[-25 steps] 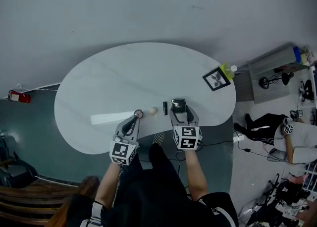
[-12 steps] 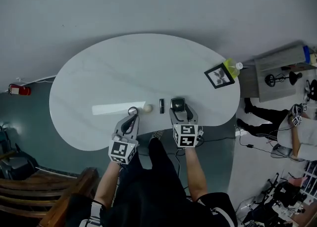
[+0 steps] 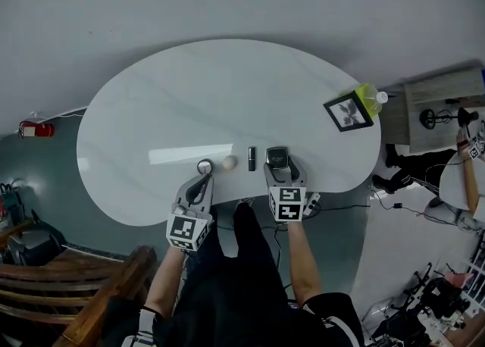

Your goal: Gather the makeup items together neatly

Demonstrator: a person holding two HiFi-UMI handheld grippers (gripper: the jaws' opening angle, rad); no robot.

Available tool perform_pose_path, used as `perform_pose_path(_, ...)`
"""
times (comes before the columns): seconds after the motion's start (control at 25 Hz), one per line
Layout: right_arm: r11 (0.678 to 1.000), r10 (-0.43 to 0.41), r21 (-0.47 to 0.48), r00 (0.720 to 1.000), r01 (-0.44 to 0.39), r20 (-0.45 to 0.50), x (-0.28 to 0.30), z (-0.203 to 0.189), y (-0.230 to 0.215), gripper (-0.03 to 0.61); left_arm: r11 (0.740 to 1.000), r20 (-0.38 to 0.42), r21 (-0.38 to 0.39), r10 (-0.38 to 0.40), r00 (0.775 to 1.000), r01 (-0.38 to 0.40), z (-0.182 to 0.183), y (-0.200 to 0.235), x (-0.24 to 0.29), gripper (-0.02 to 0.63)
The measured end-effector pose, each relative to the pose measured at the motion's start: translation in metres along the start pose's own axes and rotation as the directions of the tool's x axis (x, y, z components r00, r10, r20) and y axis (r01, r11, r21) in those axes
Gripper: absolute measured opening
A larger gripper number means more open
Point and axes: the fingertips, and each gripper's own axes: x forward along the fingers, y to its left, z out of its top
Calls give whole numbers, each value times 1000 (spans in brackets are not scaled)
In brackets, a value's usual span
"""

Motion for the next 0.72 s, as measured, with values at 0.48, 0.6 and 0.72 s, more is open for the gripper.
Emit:
perform_pose_path(0.48,1000,16,-23,1000,-16,-3,5,-6,-1,301,1000,-6,-12,-10,1000,10,-4,-10,3,17)
perform_pose_path(0.6,999,6,-36,1000,-6,2,3,-6,-2,301,1000,-6,-11,-9,1000,9,-4,-10,2,17)
perform_pose_path(0.72,999,1,-44,1000,-1,11,-1,-3,-1,301,1000,-7,-8,-3,1000,3,-4,-8,0,17)
